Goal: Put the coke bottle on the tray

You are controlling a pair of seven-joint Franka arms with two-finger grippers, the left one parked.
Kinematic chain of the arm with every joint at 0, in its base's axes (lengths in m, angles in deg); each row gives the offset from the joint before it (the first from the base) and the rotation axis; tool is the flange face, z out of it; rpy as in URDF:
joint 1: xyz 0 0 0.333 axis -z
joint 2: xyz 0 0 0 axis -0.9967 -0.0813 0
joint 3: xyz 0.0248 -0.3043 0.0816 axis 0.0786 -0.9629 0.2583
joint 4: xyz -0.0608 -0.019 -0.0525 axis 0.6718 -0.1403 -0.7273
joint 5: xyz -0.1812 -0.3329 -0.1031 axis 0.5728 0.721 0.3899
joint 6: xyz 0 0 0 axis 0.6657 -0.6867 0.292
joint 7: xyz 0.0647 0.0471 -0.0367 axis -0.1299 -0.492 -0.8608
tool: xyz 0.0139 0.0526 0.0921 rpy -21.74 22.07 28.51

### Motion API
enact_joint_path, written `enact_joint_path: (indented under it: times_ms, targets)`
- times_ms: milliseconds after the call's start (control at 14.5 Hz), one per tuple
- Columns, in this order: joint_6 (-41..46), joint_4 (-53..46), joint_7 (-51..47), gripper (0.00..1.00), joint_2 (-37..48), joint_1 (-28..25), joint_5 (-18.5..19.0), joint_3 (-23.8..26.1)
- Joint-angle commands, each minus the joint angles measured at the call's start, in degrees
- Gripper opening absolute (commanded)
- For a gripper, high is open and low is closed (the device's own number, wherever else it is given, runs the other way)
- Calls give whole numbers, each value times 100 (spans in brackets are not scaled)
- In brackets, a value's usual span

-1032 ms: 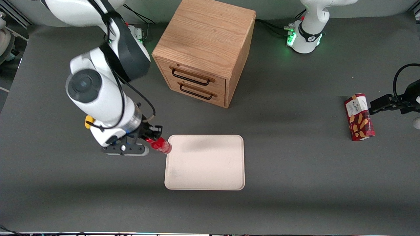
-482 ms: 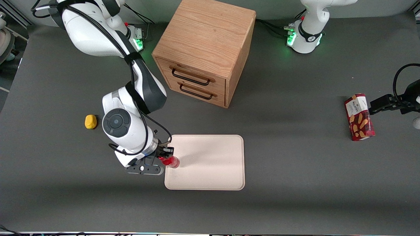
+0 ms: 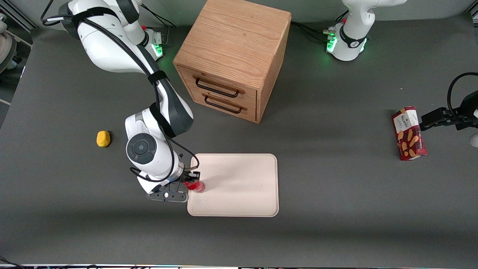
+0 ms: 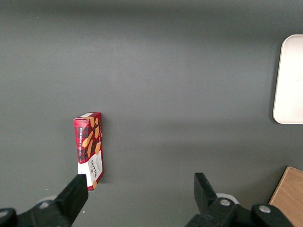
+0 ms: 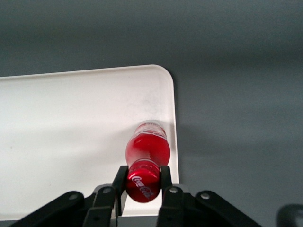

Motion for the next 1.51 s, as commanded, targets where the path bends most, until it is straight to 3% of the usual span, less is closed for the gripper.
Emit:
enact_joint_path:
  times_ms: [0, 69, 275, 688, 1170, 1445]
  targets:
    - [-83, 7, -116, 0, 48, -30, -87, -50]
    - [-83, 7, -116, 22, 30, -30, -87, -50]
    - [-83, 16, -107, 100, 30, -30, -87, -50]
    - [-4, 16, -125, 100, 153, -21, -87, -59]
    - [1638, 138, -116, 100, 1390, -12, -105, -138]
    - [1955, 831, -107, 100, 2400, 6, -105, -181]
